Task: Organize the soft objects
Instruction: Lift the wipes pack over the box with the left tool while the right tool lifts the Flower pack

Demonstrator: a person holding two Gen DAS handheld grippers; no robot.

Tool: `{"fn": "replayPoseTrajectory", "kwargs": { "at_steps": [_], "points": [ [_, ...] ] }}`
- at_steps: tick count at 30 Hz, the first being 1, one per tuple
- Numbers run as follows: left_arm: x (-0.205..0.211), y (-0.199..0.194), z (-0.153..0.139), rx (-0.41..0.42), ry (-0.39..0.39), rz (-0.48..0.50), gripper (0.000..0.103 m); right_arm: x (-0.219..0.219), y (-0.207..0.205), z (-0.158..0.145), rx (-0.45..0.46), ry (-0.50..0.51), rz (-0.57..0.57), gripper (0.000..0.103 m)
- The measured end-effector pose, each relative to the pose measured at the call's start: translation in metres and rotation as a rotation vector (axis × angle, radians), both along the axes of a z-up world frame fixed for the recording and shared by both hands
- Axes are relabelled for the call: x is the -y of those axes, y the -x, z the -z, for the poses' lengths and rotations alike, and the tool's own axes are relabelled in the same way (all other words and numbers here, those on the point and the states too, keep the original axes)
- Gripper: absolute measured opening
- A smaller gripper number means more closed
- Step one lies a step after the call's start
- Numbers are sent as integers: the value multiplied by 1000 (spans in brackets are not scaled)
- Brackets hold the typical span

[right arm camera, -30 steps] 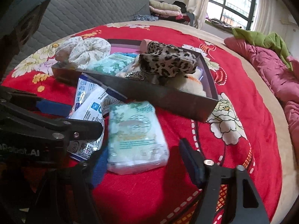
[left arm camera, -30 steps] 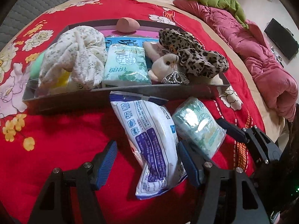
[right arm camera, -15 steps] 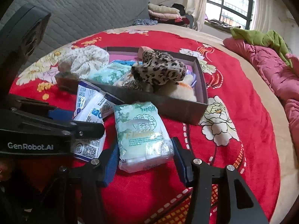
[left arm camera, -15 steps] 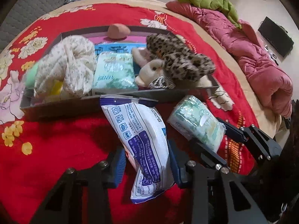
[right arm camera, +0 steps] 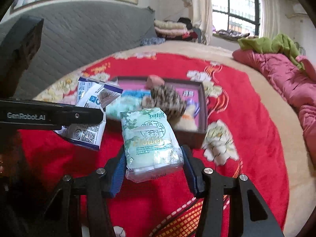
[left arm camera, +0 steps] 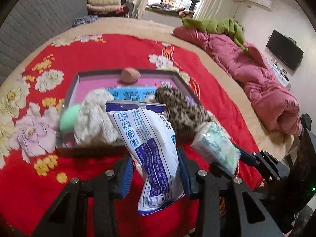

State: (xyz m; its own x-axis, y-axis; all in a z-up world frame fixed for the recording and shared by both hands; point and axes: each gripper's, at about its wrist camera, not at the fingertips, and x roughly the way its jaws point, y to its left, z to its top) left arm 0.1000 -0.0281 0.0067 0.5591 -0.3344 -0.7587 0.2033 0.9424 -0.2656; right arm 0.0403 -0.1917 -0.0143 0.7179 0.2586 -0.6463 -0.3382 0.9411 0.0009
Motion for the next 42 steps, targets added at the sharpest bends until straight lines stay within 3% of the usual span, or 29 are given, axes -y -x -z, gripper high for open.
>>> {"fn": "replayPoseTrajectory", "kwargs": {
  "at_steps": [12,22,42],
  "points": [
    [-12,-26,-10,33,3,-38,41,0,-18,-30,96,38,64,54],
    [-15,-52,1,14,14,-51,42,-6,-56,-45,136,59,84,54],
    [-18,-85,40,-71,2,-45,42,-35,-109,-31,82,102,27,54]
  ]
}}
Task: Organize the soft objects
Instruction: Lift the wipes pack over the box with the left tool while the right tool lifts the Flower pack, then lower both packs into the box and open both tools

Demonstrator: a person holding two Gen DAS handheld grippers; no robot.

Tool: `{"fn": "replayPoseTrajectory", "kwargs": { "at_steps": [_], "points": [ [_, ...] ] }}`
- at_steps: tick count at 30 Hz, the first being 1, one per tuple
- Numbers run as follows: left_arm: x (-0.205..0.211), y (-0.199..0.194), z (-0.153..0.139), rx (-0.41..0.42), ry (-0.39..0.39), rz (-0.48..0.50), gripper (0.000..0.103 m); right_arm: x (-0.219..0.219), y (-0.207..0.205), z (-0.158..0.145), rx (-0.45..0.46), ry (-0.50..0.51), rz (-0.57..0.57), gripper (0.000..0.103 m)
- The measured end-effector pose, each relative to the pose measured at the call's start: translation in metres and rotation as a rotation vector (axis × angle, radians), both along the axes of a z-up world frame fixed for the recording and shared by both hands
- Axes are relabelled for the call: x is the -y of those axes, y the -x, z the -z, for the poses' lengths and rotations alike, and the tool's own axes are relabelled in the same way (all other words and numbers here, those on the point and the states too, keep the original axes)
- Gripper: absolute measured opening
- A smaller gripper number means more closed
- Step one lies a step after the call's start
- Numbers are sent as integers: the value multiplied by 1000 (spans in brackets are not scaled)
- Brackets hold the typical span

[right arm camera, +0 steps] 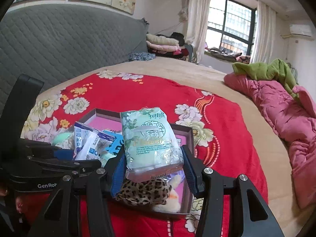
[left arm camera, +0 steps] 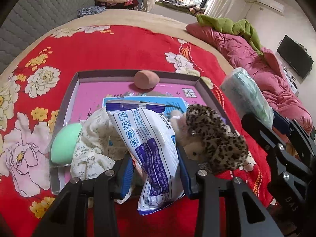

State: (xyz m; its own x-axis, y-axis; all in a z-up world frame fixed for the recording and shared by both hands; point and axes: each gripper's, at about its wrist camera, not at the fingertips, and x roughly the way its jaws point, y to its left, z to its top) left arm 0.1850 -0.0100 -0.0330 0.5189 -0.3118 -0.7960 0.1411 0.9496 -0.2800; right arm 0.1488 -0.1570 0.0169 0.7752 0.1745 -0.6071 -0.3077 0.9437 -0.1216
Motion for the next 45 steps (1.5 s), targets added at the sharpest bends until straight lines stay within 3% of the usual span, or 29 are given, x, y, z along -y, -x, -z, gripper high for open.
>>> {"fn": "replayPoseTrajectory", "kwargs": {
  "at_steps": [7,18,26,35,45],
  "points": [
    [-6,-2,5,-10,20,1,42,-14,-9,20,-82,49,-56,54],
    [-9,-3,8,-14,28,0,42,-24,-11,42,-122,107,-76,55],
    [-9,-4,9,-15,30,-1,42,-22,-10,41,-123,96,-79,58],
    [-9,-4,9,-13,31,-1,42,-18,-5,37,-94,106,-69,69],
    [-12,-7,7,-7,70,-12,48,3,13,12,-49,60,-27,73]
  ]
}}
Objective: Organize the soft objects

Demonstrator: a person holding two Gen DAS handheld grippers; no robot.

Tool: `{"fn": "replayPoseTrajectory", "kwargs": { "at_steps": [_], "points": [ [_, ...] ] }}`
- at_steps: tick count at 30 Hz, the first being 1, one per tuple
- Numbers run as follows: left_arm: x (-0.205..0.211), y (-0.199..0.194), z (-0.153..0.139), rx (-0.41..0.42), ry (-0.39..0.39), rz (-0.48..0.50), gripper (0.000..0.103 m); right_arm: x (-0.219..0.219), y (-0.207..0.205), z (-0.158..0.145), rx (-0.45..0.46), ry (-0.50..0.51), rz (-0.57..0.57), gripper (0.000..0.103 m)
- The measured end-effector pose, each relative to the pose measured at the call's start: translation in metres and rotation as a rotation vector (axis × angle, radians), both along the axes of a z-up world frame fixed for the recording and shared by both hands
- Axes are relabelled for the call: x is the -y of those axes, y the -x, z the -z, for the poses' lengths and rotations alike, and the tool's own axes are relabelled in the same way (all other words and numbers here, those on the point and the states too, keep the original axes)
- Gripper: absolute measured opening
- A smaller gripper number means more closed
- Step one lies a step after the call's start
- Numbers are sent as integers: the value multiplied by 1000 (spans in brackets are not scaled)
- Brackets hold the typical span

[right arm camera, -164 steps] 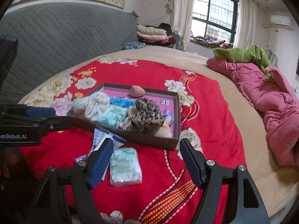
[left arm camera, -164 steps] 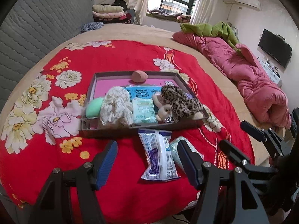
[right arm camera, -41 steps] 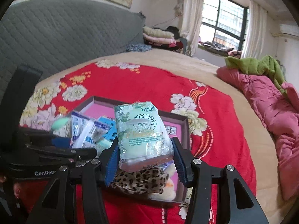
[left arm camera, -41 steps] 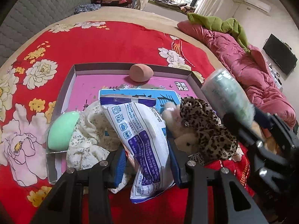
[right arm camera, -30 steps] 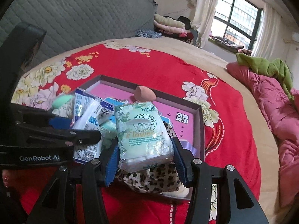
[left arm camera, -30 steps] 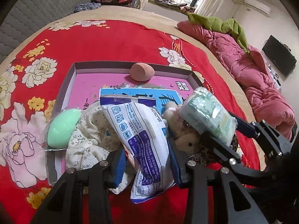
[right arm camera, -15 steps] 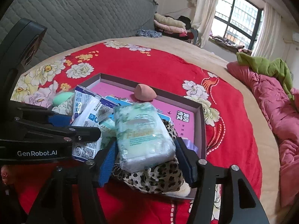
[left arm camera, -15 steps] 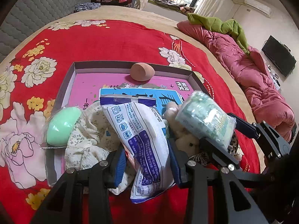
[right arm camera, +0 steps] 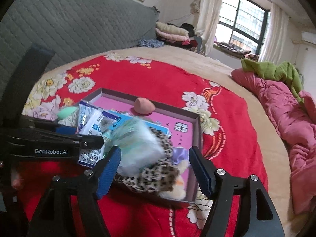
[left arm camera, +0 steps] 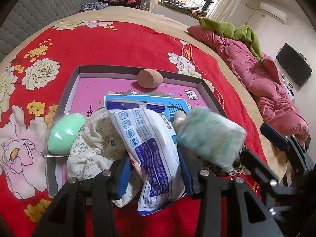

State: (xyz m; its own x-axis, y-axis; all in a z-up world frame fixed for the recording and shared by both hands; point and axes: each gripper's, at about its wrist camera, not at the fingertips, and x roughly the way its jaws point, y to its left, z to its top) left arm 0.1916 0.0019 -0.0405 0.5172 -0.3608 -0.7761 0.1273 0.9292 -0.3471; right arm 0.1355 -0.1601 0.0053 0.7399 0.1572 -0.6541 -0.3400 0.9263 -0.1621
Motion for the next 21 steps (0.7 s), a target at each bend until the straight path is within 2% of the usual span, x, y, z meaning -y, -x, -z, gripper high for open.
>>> {"fn": "replayPoseTrajectory", "kwargs": {
  "at_steps": [5,21],
  "points": [
    [0,3,-8,36,7,-5,58,14,5,-9,10,-32,37,73],
    [-5,33,-48,107,-53,-43,60,20,37,-25,32,-61,45,73]
  ]
}}
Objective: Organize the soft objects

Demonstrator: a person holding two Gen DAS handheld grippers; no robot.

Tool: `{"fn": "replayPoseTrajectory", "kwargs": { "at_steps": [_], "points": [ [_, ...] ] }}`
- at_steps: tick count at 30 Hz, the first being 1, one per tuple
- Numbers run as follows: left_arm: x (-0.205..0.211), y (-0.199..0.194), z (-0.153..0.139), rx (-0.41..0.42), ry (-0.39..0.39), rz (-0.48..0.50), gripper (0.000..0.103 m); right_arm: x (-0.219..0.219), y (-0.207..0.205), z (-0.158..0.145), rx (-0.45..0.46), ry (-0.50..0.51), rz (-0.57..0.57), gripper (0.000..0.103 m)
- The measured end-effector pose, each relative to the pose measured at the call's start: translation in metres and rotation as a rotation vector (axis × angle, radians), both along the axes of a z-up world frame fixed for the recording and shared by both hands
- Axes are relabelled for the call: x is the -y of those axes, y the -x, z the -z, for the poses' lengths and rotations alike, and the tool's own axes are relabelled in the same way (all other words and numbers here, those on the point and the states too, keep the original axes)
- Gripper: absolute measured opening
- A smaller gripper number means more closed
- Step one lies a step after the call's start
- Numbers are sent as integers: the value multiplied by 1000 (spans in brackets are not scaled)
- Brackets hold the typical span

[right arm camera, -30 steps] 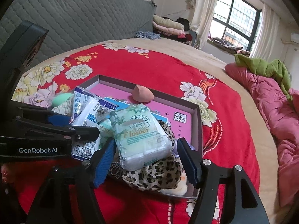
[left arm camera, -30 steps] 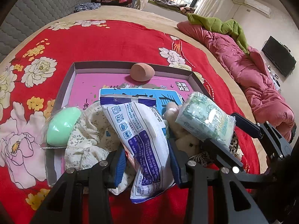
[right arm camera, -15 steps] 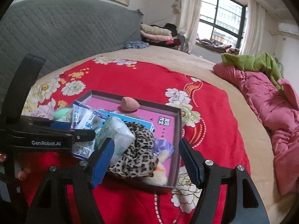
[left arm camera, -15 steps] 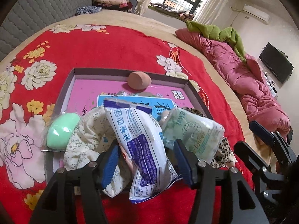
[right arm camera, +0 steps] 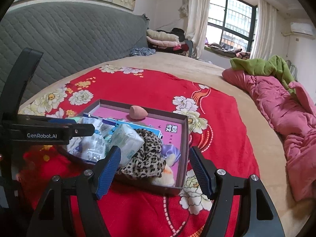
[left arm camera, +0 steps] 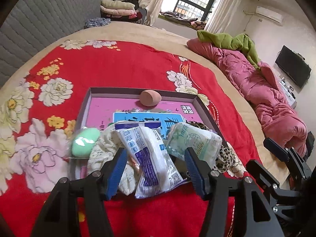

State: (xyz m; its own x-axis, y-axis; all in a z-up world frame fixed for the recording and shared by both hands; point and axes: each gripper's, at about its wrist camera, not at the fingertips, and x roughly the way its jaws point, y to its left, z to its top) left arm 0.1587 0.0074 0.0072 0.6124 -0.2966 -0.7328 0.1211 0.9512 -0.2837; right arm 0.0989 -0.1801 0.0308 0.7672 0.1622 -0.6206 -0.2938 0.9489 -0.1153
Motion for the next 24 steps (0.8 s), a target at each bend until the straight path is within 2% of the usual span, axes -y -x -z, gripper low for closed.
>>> {"fn": "replayPoseTrajectory", "kwargs": {
  "at_steps": [13,21,24],
  "points": [
    [-7,59,-11,-17,-79,-75,62,-9,40,13,-65,-27,20,75],
    [8,92,-6,-36,-159,-88,62,-8,63,18,-53,-37,59,75],
    [10,101,-2,-53,-165,-89,62,-7,69,19,-61,-41,60,75]
  ]
}}
